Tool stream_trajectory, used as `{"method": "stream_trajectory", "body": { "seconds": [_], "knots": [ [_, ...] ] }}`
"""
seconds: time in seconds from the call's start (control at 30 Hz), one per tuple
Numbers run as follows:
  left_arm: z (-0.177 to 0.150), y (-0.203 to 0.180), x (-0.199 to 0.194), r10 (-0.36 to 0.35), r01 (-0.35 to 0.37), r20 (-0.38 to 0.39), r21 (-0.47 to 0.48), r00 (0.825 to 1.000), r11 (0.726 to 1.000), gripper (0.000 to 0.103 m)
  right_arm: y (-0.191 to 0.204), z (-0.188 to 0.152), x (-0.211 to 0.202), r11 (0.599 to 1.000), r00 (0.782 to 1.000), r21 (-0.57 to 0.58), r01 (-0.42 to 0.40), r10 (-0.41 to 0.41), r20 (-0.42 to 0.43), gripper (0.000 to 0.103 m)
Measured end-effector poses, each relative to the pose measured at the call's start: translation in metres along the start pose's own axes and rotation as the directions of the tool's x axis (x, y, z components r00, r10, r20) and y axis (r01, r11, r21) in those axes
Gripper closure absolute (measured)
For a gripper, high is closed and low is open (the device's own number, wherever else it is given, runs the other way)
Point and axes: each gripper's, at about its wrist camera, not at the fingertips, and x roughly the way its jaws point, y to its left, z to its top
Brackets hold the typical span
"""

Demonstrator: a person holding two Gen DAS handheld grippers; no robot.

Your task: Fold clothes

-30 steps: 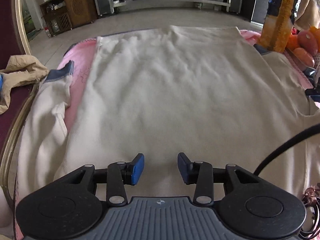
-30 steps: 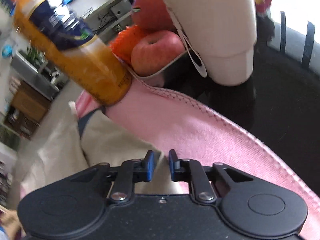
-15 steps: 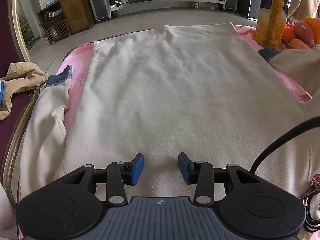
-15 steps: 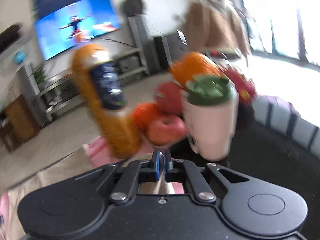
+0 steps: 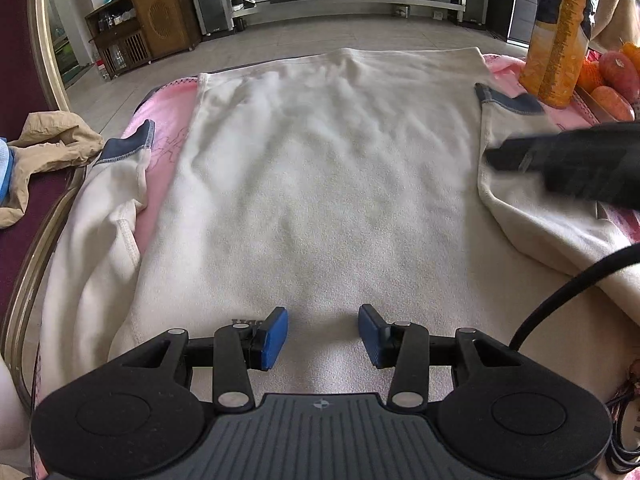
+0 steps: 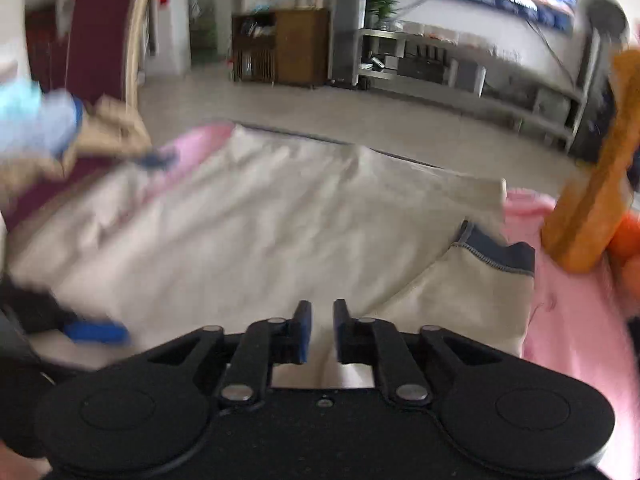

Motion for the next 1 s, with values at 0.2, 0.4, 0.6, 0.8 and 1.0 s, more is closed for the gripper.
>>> {"method": "stream_trajectory", "body": {
  "seconds": [0.2,0.4,0.6,0.8,1.0],
  "knots": [
    [0.002,0.002,-0.008,-0.015,0.015,0.022,-0.019,1.0,1.0,0.061,-0.104,0.012,-0.021,0.846,0.99,0.528,-0.068,-0.009,0.142,0.072],
    [0.004,0.002,-0.013,-0.015,0.016,0.057,-0.012,0.998,1.0,0.061,-0.188,-0.008,0.02,0.645,0.995,0.764,0.0,-0.076,0.064,0.078],
    [0.004,0.002,-0.008,-0.026,0.026,0.027,-0.022,0.999,0.999,0.061,-0.195,-0.01,0.071,0.655,0.999,0.755,0.034,-0.051,0.0,0.076],
    [0.0,0.001,0.0,-0.004,0.004,0.009,-0.01,1.0,1.0,0.061,-0.182,-0.006,0.083,0.714,0.997,0.698,0.055,-0.075,-0.001,0.088],
    [-0.001,0.001,-0.004,0.009,-0.01,0.038,0.002,0.999,1.0,0.061,-0.162,-0.004,-0.012,0.737,0.974,0.674,0.043,-0.182,0.137,0.098]
  ]
}}
